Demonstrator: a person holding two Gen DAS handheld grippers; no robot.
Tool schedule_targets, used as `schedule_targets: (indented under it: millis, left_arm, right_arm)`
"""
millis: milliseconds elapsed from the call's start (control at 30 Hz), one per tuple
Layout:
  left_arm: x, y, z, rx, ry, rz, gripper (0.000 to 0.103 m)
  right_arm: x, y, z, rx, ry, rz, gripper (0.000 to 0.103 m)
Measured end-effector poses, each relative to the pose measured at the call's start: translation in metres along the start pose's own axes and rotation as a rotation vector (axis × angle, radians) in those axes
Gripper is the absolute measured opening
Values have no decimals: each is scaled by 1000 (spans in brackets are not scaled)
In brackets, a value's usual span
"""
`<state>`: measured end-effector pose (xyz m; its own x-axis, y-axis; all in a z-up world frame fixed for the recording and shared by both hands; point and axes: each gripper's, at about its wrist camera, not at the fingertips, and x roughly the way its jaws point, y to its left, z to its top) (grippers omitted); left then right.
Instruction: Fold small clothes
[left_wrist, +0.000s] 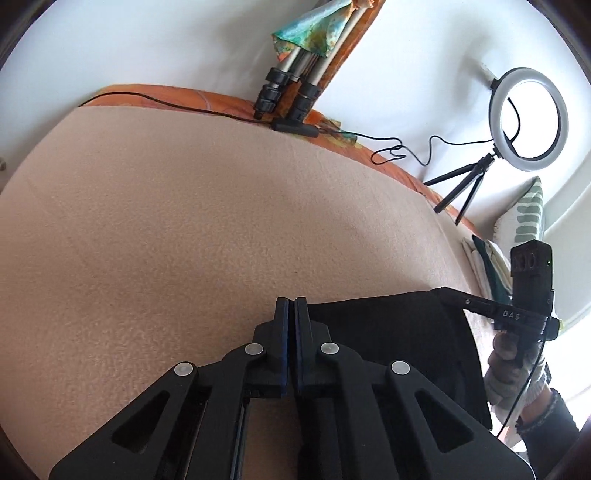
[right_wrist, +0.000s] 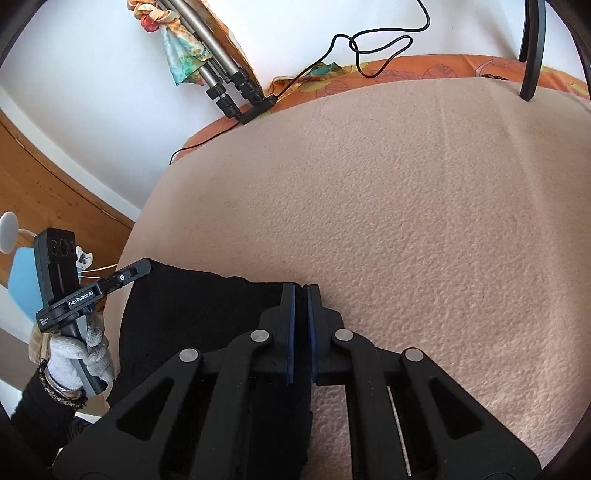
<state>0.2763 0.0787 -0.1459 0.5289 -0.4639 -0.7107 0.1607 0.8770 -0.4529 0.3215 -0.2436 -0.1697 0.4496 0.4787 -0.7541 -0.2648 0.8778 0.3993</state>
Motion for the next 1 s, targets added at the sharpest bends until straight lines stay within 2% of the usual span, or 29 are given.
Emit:
schedule_targets:
  millis: [100, 167, 200, 233, 267, 300, 333, 367, 500, 700, 767, 833, 1000]
  left_arm:
    - [-3, 10, -1, -26, 0, -10, 1]
    - [-11, 14, -1, -42, -12, -27, 2]
    - [-15, 15, 0, -49, -17, -25, 5]
    - [-18, 16, 1, -54, -19, -21, 15]
    - [-21, 18, 1, -62, -16, -26, 27]
    - [-22, 19, 2, -72, -10, -38, 34]
    - [-24, 20, 2, -82, -8, -57, 48]
    - [-25, 21, 2, -91, -4, -71, 55]
    - [-20, 20, 0, -113, 40, -118, 55]
    - [-10, 13, -7, -107, 67, -130, 55]
    - [-9, 14, -6, -121, 71, -146, 55]
    - [-8, 15, -5, -130, 75, -155, 55]
    - [-7, 16, -6, -131, 70, -175, 55]
  right_arm:
    - [-5, -3, 4, 30, -12, -17, 8]
    - [-11, -7, 3, 64, 8, -6, 15]
    - [-16, -8, 1, 71, 6, -16, 22]
    - [-23, -8, -2, 75, -4, -32, 29]
    - [-30, -8, -6, 79, -12, -29, 31]
    - [-37, -9, -12, 87, -13, -16, 35]
    - [-42, -9, -18, 99, -10, -10, 38]
    - [-48, -10, -26, 113, -1, 8, 38]
    - [-66, -9, -64, 175, 37, 72, 39]
    - [-74, -11, -119, 238, 104, 133, 39]
    - [-71, -13, -131, 261, 127, 149, 40]
    - [-73, -18, -141, 298, 112, 201, 42]
    - [-69, -20, -149, 335, 123, 287, 44]
